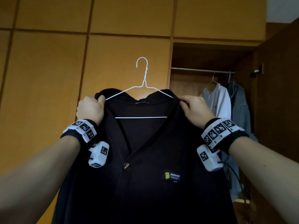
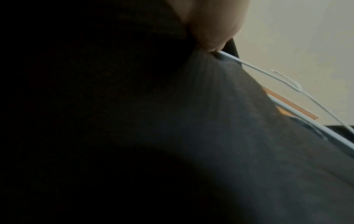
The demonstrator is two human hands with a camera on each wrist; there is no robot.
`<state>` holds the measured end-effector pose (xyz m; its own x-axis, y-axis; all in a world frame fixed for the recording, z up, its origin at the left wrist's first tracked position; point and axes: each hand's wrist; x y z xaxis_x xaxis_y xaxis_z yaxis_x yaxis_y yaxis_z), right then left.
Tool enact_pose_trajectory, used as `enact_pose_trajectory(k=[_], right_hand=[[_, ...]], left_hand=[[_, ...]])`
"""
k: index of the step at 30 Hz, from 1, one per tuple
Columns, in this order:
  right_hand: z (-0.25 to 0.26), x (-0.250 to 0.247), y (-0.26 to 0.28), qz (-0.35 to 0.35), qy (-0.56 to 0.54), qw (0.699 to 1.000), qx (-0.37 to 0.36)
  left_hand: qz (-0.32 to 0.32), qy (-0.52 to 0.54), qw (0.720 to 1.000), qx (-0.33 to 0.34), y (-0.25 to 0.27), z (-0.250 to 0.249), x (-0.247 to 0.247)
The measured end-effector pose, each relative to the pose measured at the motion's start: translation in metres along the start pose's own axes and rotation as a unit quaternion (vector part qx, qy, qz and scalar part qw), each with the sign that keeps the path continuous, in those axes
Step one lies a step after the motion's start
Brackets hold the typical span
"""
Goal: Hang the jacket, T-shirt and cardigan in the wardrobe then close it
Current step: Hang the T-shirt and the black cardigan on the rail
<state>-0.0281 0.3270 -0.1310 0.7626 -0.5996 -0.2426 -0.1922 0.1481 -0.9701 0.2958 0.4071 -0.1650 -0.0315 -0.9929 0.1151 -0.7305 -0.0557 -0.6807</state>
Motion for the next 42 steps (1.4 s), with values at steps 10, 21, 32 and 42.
enact_pose_trajectory(k=[10,21,32,42], right_hand=[[0.012,0.006,0.009,0.029,-0.087,0.996,0.021],[0.002,0.022,0.006,-0.021,-0.146,0.977,0.154],[0.006,0.000,-0.003,0.086,-0.097,0.981,0.142],[-0.034,0.000,0.028,0.125,-0.130,0.971,0.157]], left_hand=[[0.078,-0.077,0.993,-0.037,-0.019,-0.024,-0.025],[0.302,0.052,0.945,0.115,-0.001,-0.031,-0.033],[0.232,-0.012,0.935,0.267,0.026,-0.012,0.002],[0.167,0.009,0.958,0.235,0.028,-0.003,0.013]])
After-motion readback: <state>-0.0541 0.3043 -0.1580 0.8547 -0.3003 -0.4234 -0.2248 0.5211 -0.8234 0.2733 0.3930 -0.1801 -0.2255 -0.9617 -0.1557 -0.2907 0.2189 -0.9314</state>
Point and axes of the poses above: each hand's wrist, its own y-axis away from the middle knuckle, its own x-axis out of the palm, z = x × y, and after that the axes turned 14 degrees about -z, right-handed
